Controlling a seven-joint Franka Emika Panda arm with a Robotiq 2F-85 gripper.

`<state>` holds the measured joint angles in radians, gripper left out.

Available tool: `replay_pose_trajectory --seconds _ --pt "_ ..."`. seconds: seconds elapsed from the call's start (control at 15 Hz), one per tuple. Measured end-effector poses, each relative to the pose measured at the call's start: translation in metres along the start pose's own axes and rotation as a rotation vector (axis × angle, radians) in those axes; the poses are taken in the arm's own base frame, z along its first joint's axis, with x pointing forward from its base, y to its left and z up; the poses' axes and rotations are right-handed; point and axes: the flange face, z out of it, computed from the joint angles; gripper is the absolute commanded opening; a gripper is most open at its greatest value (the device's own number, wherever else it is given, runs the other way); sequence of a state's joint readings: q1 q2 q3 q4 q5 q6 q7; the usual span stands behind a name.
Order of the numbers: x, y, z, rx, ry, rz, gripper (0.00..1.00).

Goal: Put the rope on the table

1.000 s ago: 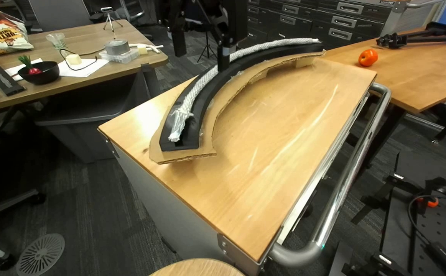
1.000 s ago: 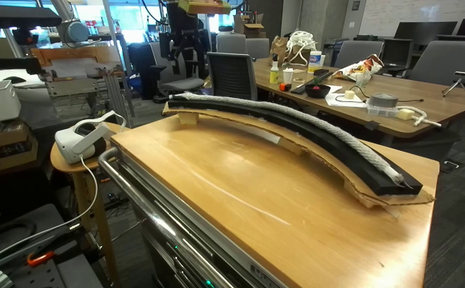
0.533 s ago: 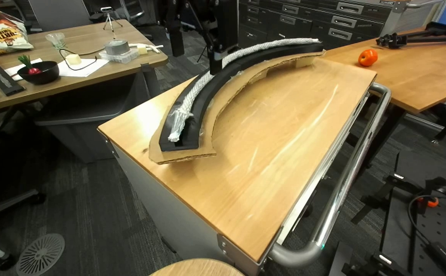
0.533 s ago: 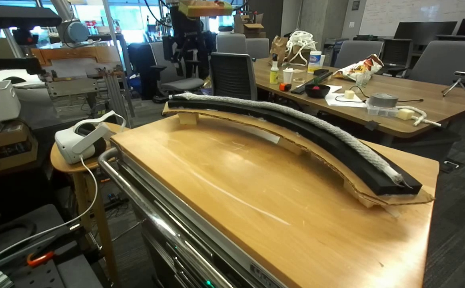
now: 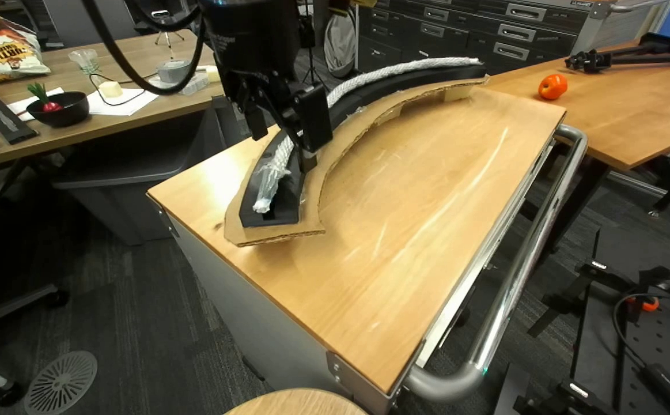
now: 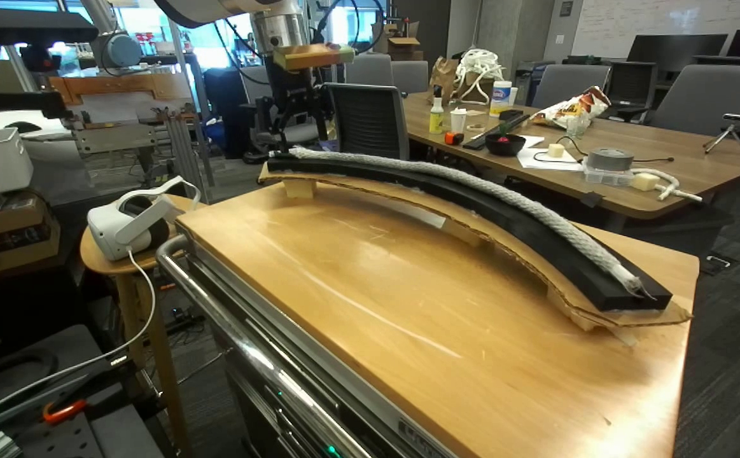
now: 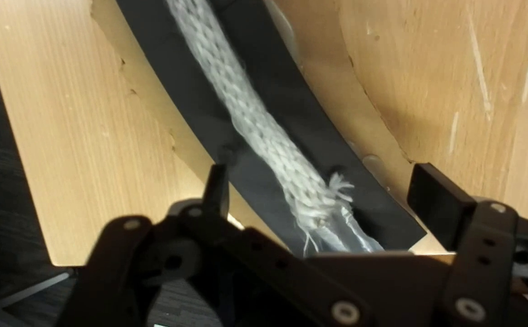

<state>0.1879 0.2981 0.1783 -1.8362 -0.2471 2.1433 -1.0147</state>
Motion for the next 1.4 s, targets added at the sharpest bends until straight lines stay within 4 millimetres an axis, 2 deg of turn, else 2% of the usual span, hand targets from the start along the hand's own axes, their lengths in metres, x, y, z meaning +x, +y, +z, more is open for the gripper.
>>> replay_pose_trajectory --seconds 0.07,0.27,0.6,0.8,0.93,1.13,1.27,1.4 --pt "0.002 0.001 0.002 0.007 0.011 -0.033 0.7" --pt "0.001 0.008 0.002 0.022 0.06 -0.097 0.43" --pt "-0.005 0.018 0.004 0.042 0.125 -0.15 0.07" --pt "-0.005 0.022 0.012 0.073 0.151 -0.168 0.02" --pt "-0.007 0.025 0.013 0.091 0.168 -0.174 0.06" --pt "-0.011 0.027 0.013 0.111 0.184 -0.181 0.06" --pt "-0.012 0.026 0.01 0.115 0.183 -0.184 0.06" --pt "-0.014 0.022 -0.001 0.106 0.179 -0.158 0.06"
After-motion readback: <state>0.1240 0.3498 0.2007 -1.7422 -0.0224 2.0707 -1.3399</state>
